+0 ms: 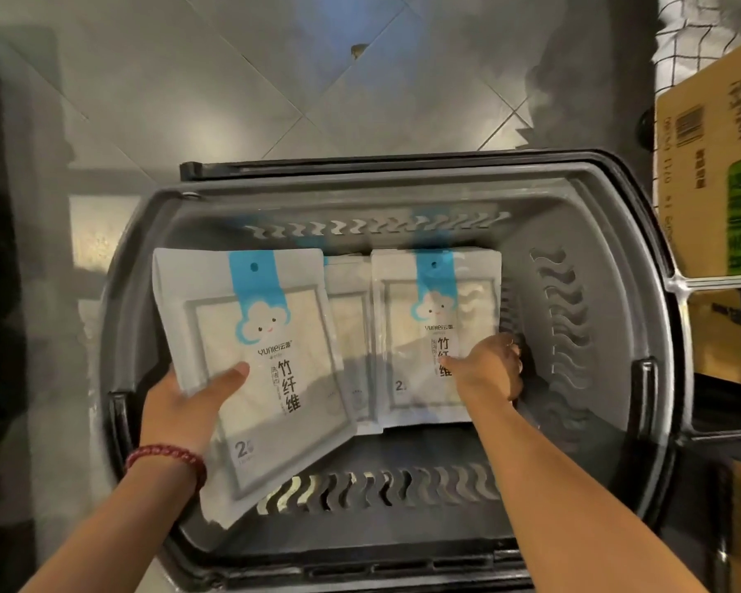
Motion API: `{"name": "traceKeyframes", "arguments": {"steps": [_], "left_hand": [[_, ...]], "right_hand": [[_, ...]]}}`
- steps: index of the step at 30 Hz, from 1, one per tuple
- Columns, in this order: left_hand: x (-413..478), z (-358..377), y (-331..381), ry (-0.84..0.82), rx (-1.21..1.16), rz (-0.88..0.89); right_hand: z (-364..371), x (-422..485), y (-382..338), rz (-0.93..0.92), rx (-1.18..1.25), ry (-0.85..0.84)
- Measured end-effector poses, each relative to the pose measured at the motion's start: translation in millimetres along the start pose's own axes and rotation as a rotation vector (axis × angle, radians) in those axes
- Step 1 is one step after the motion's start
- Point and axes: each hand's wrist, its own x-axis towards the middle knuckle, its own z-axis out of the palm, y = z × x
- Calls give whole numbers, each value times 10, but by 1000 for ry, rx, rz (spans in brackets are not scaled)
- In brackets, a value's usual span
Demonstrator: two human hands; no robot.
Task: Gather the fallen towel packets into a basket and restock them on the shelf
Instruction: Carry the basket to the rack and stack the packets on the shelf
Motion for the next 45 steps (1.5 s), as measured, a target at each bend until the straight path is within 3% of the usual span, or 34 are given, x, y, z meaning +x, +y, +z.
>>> {"name": "traceKeyframes", "arguments": {"steps": [5,10,15,22,31,37,45], "left_hand": [[-124,-22,74,-13,44,13],[-376,-124,272,-17,58,15],[-861,-361,671,-102,41,27],[-1874,-879,1530,-188,10,184],[-3429,-1626,2334,-484,95,467],[-4375,-1182,2881,-730,174,684],[-5842,345,3186,-1051,235,848]], "right_hand": [[-5,-266,112,-145,-165,209],[-192,-821,333,-200,376,94],[-703,-1571,630,-310,598,23],[-1808,-2665,958,-363,753,113],[-3060,-4455,1905,-375,1250,324],[-3585,-5127,2951,-305,1418,590],[-4286,-5206,4422,-167,1556,999]]}}
